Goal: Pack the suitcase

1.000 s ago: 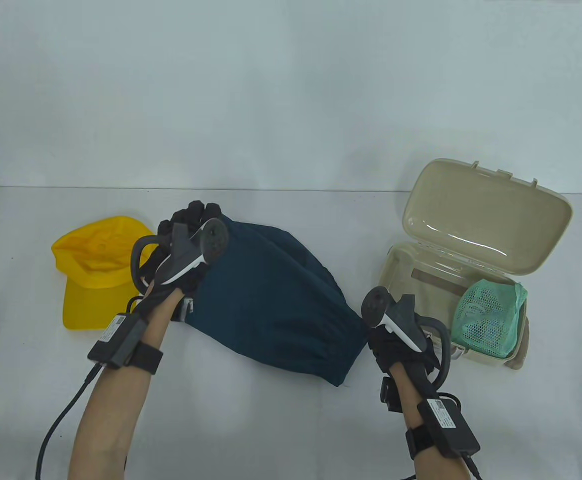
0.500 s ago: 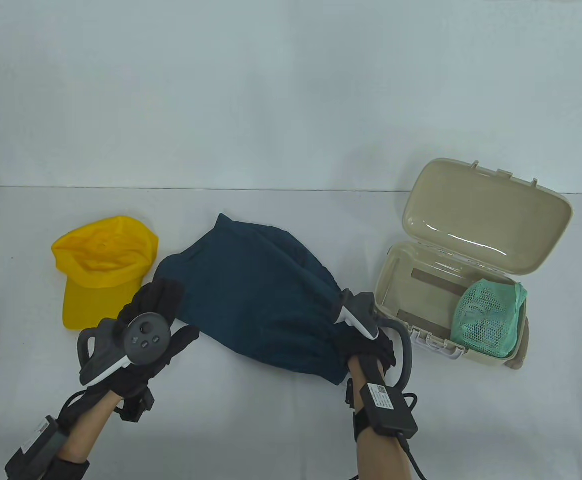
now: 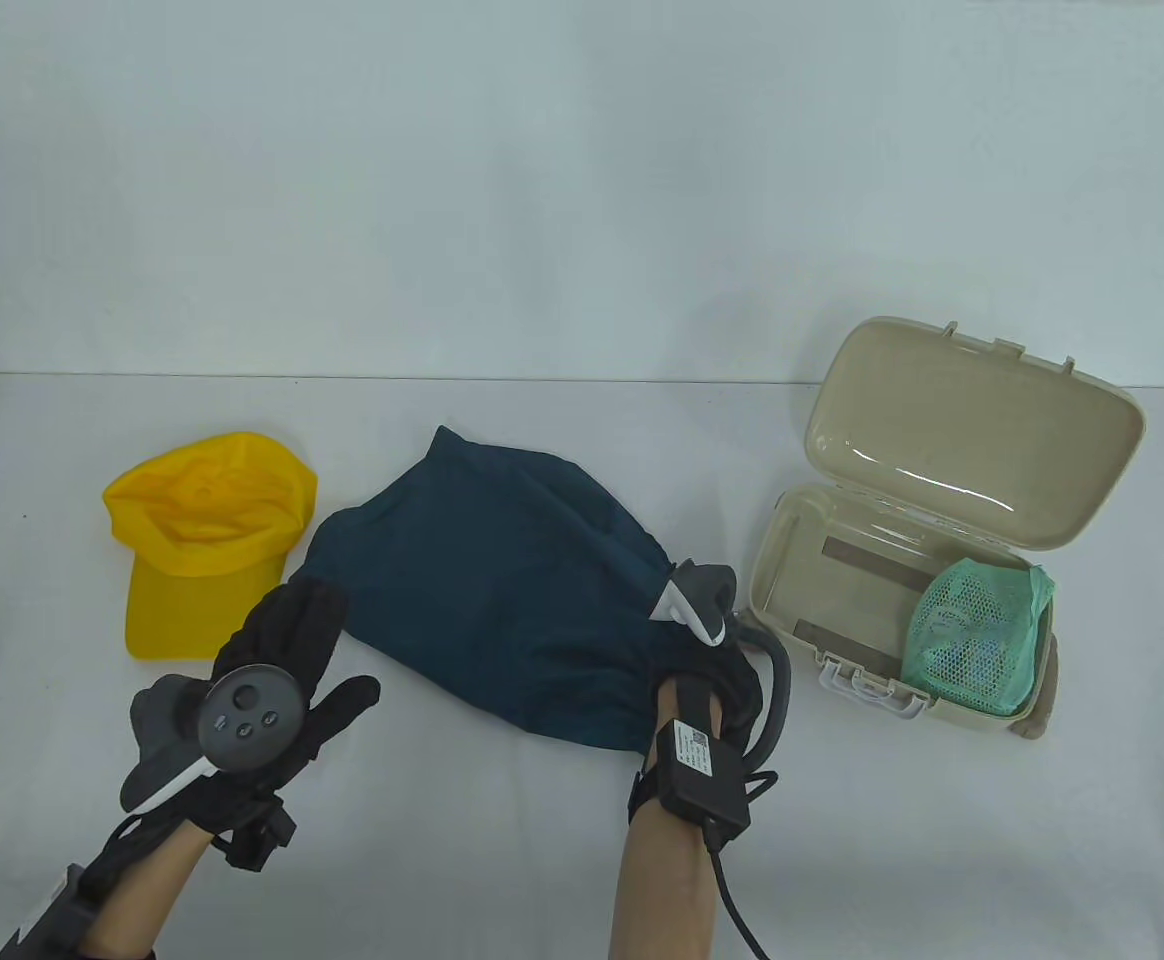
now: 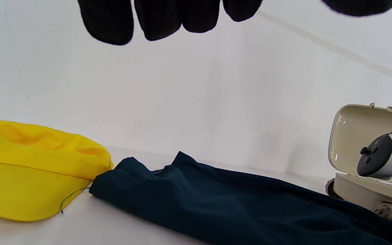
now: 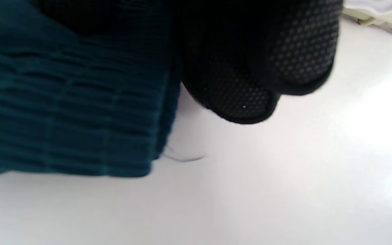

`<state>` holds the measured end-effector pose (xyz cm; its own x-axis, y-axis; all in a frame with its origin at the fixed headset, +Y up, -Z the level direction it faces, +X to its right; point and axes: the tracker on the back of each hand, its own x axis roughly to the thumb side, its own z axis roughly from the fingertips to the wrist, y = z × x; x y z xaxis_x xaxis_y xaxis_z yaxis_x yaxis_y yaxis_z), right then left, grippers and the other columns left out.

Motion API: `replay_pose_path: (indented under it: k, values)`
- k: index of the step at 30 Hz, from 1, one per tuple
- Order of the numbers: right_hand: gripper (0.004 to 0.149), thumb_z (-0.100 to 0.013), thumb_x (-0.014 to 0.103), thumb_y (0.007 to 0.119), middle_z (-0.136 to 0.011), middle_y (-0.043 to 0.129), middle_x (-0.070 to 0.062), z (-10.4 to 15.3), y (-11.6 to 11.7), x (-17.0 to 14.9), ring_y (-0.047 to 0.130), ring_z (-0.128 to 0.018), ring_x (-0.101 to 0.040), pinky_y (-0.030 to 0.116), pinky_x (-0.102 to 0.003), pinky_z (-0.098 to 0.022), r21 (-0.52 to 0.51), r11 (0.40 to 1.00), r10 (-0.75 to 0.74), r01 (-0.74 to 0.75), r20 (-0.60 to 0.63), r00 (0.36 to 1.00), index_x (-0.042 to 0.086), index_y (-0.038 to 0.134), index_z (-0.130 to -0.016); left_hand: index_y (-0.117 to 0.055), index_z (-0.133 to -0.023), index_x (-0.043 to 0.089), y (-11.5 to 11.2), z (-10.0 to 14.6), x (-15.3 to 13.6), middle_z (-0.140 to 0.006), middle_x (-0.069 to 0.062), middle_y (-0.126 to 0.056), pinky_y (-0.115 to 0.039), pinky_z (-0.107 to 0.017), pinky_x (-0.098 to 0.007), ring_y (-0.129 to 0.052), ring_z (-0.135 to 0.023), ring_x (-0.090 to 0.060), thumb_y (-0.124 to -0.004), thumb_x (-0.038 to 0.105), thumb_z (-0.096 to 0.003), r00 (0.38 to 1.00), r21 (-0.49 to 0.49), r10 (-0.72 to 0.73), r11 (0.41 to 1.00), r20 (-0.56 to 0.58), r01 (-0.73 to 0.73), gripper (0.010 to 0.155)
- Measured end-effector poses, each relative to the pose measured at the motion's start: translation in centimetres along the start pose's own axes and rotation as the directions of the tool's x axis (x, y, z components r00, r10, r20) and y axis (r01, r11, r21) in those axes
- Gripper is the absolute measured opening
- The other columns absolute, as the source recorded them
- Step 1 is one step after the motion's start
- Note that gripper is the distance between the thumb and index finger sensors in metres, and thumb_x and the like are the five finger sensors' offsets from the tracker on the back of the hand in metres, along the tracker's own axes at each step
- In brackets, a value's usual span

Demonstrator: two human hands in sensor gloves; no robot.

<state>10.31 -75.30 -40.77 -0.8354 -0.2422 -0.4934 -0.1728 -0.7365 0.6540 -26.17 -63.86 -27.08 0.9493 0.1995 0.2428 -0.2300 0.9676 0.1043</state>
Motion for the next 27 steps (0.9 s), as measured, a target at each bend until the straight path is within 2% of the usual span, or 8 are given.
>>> replay_pose_path:
  k: [7, 8, 10, 13, 15, 19, 23, 27]
  values:
    - [0.070, -0.045, 0.055, 0.076, -0.062, 0.097, -0.008, 0.3, 0.6, -1.1, 0.105, -0.046, -0.016, 0.092, -0.034, -0.037, -0.081, 0.977, -0.199, 0.199, 0.010, 0.980, -0.003, 0.076, -0.083, -0.030, -0.114, 0.024, 0.1, 0.1, -0.6, -0.122, -0.012, -0.037, -0.056, -0.077, -0.059, -0.048, -0.113, -0.041, -0.058, 0.064, -0.0459, 1.000, 0.008, 0.021, 1.000, -0.015, -0.020, 0.084]
    - [0.066, -0.045, 0.053, 0.078, -0.061, 0.097, -0.005, 0.1, 0.8, -1.7, 0.105, -0.045, -0.015, 0.092, -0.034, -0.037, -0.077, 0.953, -0.291, 0.293, 0.026, 0.956, -0.001, 0.076, -0.082, -0.030, -0.114, 0.024, 0.1, 0.1, -0.6, -0.122, -0.012, -0.037, -0.057, -0.077, -0.059, -0.048, -0.113, -0.041, -0.058, 0.064, -0.0459, 1.000, 0.005, 0.022, 1.000, -0.013, -0.022, 0.084]
    - [0.063, -0.044, 0.051, 0.081, -0.060, 0.097, -0.004, -0.2, 0.9, -2.5, 0.104, -0.044, -0.014, 0.092, -0.034, -0.037, -0.054, 0.925, -0.374, 0.376, 0.046, 0.926, 0.000, 0.076, -0.081, -0.030, -0.114, 0.024, -0.2, 0.0, -0.6, -0.122, -0.012, -0.037, -0.056, -0.077, -0.059, -0.049, -0.113, -0.041, -0.058, 0.064, -0.0459, 1.000, -0.007, 0.019, 1.000, -0.010, -0.019, 0.084]
    - [0.062, -0.045, 0.050, 0.081, -0.062, 0.097, -0.004, -0.1, 0.9, -3.3, 0.103, -0.046, -0.014, 0.091, -0.034, -0.039, -0.026, 0.903, -0.425, 0.428, 0.088, 0.901, 0.001, 0.075, -0.083, -0.030, -0.114, 0.024, -0.5, 0.0, -0.4, -0.122, -0.012, -0.037, -0.057, -0.076, -0.059, -0.049, -0.112, -0.041, -0.059, 0.063, -0.0458, 1.000, -0.018, -0.004, 1.000, -0.006, 0.004, 0.084]
    - [0.063, -0.045, 0.050, 0.081, -0.062, 0.097, -0.004, 0.3, 0.7, -3.4, 0.103, -0.046, -0.014, 0.090, -0.035, -0.039, -0.047, 0.907, -0.412, 0.419, 0.113, 0.904, 0.001, 0.075, -0.083, -0.030, -0.114, 0.024, -0.6, 0.0, -0.4, -0.122, -0.012, -0.037, -0.057, -0.076, -0.059, -0.049, -0.112, -0.041, -0.059, 0.063, -0.0459, 1.000, -0.017, -0.015, 1.000, -0.007, 0.014, 0.084]
    - [0.063, -0.045, 0.050, 0.081, -0.061, 0.097, -0.005, 2.2, -1.2, -3.2, 0.103, -0.045, -0.014, 0.090, -0.035, -0.038, -0.165, 0.928, -0.309, 0.335, 0.162, 0.937, 0.000, 0.076, -0.083, -0.030, -0.115, 0.024, -0.6, 0.0, -0.6, -0.122, -0.012, -0.037, -0.057, -0.077, -0.059, -0.048, -0.112, -0.041, -0.059, 0.063, -0.0458, 1.000, -0.018, -0.013, 1.000, -0.017, 0.012, 0.084]
    - [0.062, -0.045, 0.050, 0.082, -0.060, 0.098, -0.006, 4.2, -4.3, -3.3, 0.103, -0.045, -0.015, 0.090, -0.035, -0.038, -0.234, 0.928, -0.241, 0.290, 0.216, 0.946, 0.000, 0.076, -0.083, -0.032, -0.115, 0.020, -0.9, -0.2, -1.2, -0.122, -0.015, -0.036, -0.054, -0.078, -0.056, -0.046, -0.113, -0.041, -0.059, 0.064, -0.0455, 0.999, -0.037, -0.011, 0.999, -0.038, 0.010, 0.086]
    - [0.062, -0.045, 0.049, 0.082, -0.060, 0.098, -0.007, 6.1, -7.7, -3.5, 0.103, -0.045, -0.016, 0.090, -0.036, -0.038, -0.302, 0.930, -0.145, 0.208, 0.217, 0.965, 0.000, 0.076, -0.083, -0.032, -0.115, 0.019, -1.2, -0.4, -1.8, -0.122, -0.015, -0.035, -0.052, -0.079, -0.055, -0.044, -0.114, -0.041, -0.059, 0.064, -0.0452, 0.998, -0.059, 0.000, 0.998, -0.057, -0.003, 0.087]
